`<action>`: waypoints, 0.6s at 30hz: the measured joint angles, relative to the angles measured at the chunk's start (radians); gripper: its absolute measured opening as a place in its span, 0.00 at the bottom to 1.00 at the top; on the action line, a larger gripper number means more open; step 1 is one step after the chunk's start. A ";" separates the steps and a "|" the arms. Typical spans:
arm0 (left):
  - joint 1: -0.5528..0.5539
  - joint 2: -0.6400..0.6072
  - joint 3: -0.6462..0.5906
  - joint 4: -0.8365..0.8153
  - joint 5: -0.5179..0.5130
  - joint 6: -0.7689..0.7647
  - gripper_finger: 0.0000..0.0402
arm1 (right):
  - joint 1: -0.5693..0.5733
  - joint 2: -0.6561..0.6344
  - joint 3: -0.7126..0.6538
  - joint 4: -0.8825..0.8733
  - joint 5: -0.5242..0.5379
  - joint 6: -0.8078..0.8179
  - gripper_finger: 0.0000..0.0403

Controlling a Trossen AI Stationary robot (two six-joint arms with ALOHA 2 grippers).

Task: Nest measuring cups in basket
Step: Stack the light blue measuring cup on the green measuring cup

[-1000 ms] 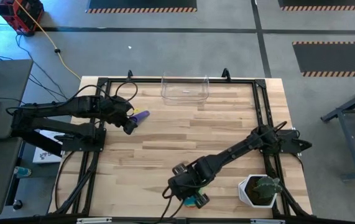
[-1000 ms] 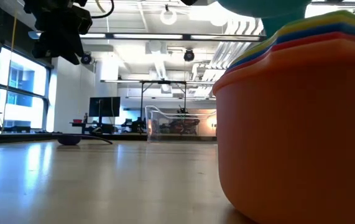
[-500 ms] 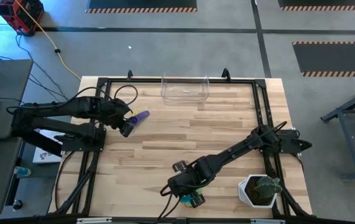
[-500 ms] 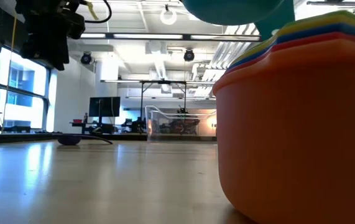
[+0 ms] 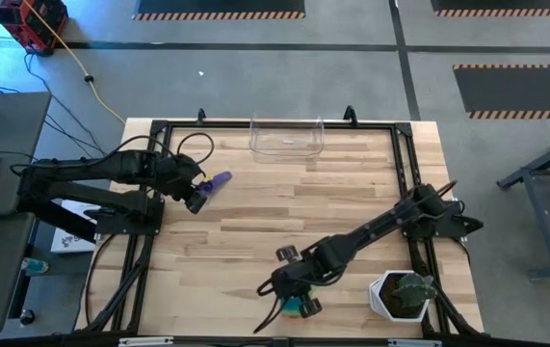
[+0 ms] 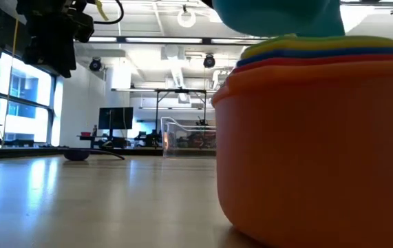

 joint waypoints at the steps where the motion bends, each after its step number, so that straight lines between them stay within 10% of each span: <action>1: 0.000 0.000 0.000 0.001 0.000 0.000 0.26 | 0.000 -0.006 -0.006 0.001 -0.001 0.000 0.00; 18: 0.000 0.000 0.000 0.002 -0.003 -0.002 0.26 | 0.026 -0.009 -0.095 0.084 0.001 0.039 0.00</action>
